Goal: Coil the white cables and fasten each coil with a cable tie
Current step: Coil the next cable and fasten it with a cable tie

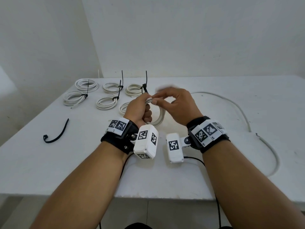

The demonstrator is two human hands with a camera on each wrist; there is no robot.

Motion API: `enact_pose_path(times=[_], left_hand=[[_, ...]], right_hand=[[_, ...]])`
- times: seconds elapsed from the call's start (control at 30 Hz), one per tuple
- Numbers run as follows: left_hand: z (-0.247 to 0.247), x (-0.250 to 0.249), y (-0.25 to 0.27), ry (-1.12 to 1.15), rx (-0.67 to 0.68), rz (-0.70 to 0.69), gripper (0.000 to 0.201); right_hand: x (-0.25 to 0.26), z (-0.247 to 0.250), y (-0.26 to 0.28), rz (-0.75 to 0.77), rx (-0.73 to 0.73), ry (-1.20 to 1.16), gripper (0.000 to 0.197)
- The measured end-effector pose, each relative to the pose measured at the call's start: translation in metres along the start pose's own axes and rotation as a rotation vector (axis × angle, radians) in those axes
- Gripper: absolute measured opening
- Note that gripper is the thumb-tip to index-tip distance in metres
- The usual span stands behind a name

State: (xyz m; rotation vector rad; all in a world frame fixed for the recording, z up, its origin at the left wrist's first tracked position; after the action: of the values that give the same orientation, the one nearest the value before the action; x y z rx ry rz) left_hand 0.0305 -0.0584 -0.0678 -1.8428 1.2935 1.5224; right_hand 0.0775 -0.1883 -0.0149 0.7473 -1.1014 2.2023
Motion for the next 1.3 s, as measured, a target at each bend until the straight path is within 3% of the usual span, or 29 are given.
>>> enact_pose_path(times=[0.1, 0.3, 0.4, 0.6, 0.73, 0.9, 1.13, 1.3], left_hand=[[-0.003, 0.003, -0.001, -0.052, 0.021, -0.005, 0.023], [0.000, 0.000, -0.005, -0.074, 0.021, -0.014, 0.028], [0.005, 0.000, -0.006, -0.083, -0.002, -0.013, 0.029], [0.007, 0.000, -0.004, -0.110, 0.010, -0.041, 0.026], [-0.008, -0.001, 0.003, -0.234, 0.086, -0.102, 0.028], [-0.017, 0.000, 0.008, -0.361, 0.156, -0.151, 0.036], [-0.021, 0.000, 0.009, -0.367, 0.258, -0.190, 0.047], [-0.024, -0.008, 0.009, -0.371, 0.263, -0.290, 0.025]], right_hand=[[-0.001, 0.009, -0.004, 0.046, -0.108, 0.077, 0.021], [0.003, 0.005, 0.000, -0.043, -0.106, 0.008, 0.022], [0.007, 0.005, 0.002, -0.051, -0.093, -0.165, 0.025], [0.013, 0.000, 0.006, -0.059, -0.048, -0.526, 0.011], [0.005, 0.011, 0.002, -0.053, -0.154, -0.184, 0.009], [-0.003, 0.008, -0.001, -0.081, -0.085, -0.010, 0.010], [-0.009, 0.011, -0.002, -0.147, -0.129, -0.082, 0.007], [-0.016, 0.015, 0.000, -0.233, -0.154, -0.221, 0.005]])
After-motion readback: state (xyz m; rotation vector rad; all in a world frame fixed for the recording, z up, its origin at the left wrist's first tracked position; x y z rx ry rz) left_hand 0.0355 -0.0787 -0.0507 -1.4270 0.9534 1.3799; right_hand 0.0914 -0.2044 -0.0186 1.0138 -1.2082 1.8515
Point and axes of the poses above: each hand's wrist, its own y-axis away from the middle knuckle, its own z-axis out of the back of the hand, x = y × z, the point moved 7 cm from there along -y, towards the middle knuckle, and after that the axes turned 4 degrees about y, right-handed, at the moved point
